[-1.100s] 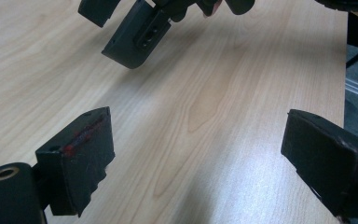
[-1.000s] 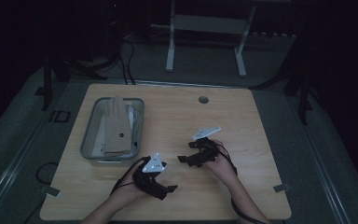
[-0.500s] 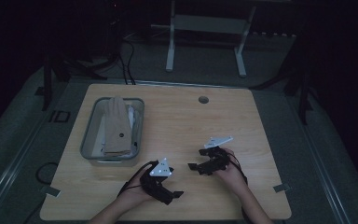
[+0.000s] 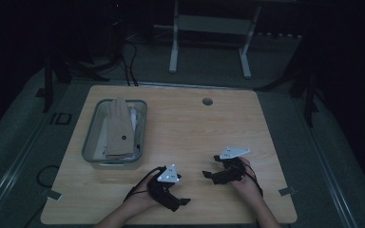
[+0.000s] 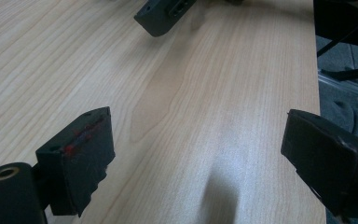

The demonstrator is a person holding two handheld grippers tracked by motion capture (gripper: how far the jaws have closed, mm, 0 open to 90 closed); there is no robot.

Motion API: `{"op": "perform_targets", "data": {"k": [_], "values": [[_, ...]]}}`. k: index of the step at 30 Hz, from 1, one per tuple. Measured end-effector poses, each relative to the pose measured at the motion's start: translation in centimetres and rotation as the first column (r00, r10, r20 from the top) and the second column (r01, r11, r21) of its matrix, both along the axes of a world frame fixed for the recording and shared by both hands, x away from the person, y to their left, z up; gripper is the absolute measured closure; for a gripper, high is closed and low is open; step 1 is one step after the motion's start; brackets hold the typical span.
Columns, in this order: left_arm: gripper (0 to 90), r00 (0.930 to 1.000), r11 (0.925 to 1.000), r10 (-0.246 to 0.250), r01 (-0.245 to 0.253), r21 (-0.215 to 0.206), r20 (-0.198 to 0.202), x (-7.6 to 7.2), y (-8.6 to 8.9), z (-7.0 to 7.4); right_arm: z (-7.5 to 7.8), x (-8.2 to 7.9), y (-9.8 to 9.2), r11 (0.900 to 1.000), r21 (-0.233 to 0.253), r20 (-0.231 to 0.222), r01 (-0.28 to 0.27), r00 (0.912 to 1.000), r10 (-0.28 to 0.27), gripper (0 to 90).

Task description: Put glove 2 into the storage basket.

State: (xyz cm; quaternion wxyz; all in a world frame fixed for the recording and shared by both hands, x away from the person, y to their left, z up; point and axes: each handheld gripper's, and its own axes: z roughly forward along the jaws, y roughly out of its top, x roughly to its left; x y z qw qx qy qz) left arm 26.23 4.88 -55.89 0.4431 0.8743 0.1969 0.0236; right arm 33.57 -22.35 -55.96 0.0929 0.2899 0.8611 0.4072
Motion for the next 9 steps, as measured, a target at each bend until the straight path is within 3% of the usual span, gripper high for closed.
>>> {"op": "perform_targets", "data": {"k": [9], "values": [[9.7,0.9998,0.9997,-0.021,0.021,-0.012,-0.002,0.0,-0.11,-0.07,-0.3,-0.11,-0.16,1.0,-0.025,0.01,0.002,1.0,-0.002,14.3]]}}
